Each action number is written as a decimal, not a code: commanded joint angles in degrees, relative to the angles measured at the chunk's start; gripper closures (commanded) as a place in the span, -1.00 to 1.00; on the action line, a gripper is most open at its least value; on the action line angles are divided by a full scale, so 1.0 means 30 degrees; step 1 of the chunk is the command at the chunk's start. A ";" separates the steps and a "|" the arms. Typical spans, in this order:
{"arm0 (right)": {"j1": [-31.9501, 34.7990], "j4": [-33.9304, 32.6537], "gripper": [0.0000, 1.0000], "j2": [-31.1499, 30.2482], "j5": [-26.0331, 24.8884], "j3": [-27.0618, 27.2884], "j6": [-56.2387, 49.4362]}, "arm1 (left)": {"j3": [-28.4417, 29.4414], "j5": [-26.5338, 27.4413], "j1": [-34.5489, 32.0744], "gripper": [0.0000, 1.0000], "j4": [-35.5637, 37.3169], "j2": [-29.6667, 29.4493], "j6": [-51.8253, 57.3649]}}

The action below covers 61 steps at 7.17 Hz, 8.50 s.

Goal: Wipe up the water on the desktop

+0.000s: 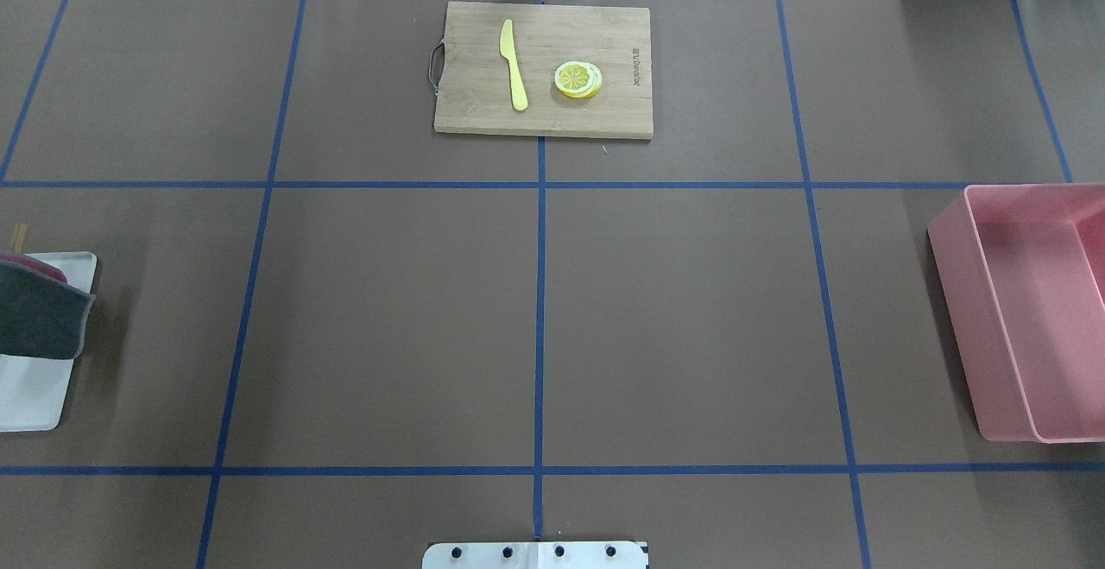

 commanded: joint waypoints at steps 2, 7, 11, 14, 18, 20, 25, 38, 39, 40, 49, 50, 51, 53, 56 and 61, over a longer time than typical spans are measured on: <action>-0.0030 0.0026 -1.00 0.0000 -0.0016 -0.0344 0.0005 | 0.0098 0.0128 0.1178 -0.95 -0.0839 -0.0106 -0.2925; -0.0089 0.0085 -1.00 0.0000 0.0012 -0.0552 -0.0025 | 0.0917 0.0686 0.3382 -0.42 -0.0868 -0.0108 -0.5923; -0.0089 0.0114 -1.00 0.0000 0.0013 -0.0493 -0.0025 | 0.0803 0.0628 0.3353 -0.04 -0.0839 -0.0225 -0.6040; -0.0089 0.0114 -1.00 0.0000 0.0042 -0.0464 -0.0025 | 0.0422 0.0569 0.3294 0.04 -0.0839 -0.0079 -0.6070; -0.0089 0.0143 -1.00 0.0000 0.0449 -0.0493 -0.0025 | -0.0220 0.0510 0.3148 0.65 -0.0839 0.0389 -0.6070; -0.0089 0.0143 -1.00 0.0000 0.0481 -0.0464 0.0005 | -0.0690 0.0510 0.3119 1.00 -0.0810 0.0917 -0.6070; -0.2682 0.3343 -1.00 0.0700 0.0893 0.1147 0.5807 | -0.3033 -0.2740 0.1654 1.00 0.2311 -0.1903 -0.7899; -1.9621 0.7351 -1.00 1.0283 -1.7495 0.3402 1.3481 | 0.1652 0.1887 1.2317 1.00 -0.1044 -1.8387 -3.7651; -2.0500 0.7379 -1.00 1.0255 -1.8667 0.3432 1.3452 | 0.1652 0.1916 1.2579 1.00 -0.1074 -1.8534 -3.7739; -2.0973 0.7380 -1.00 1.0370 -1.9114 0.3432 1.3452 | 0.1652 0.1917 1.2610 1.00 -0.1074 -1.8622 -3.7740; -2.2178 0.7438 -0.77 1.0606 -2.0964 0.3637 1.3773 | 0.1037 0.2737 1.4425 1.00 -0.2978 -1.8447 -4.0257; -2.2208 0.7438 -0.41 1.0606 -2.0964 0.3637 1.4325 | 0.1007 0.2737 1.4543 1.00 -0.3239 -1.8389 -4.0288; -2.2295 0.7438 0.01 1.0577 -2.0964 0.3869 1.4708 | 0.1007 0.2737 1.4573 1.00 -0.3329 -1.8418 -4.0347; -2.2413 0.7438 0.74 1.0577 -2.0964 0.3959 1.5647 | 0.1066 0.2737 1.4661 1.00 -0.3330 -1.8389 -4.0318; -2.2442 0.7467 1.00 1.0459 -2.0935 0.4018 1.5649 | 0.1095 0.2737 1.4662 1.00 -0.3591 -1.8360 -4.0289; -2.2559 0.7409 1.00 1.0635 -2.0964 0.4282 1.8538 | 0.0392 0.2592 1.3264 -0.45 -0.3974 -1.7336 -3.8709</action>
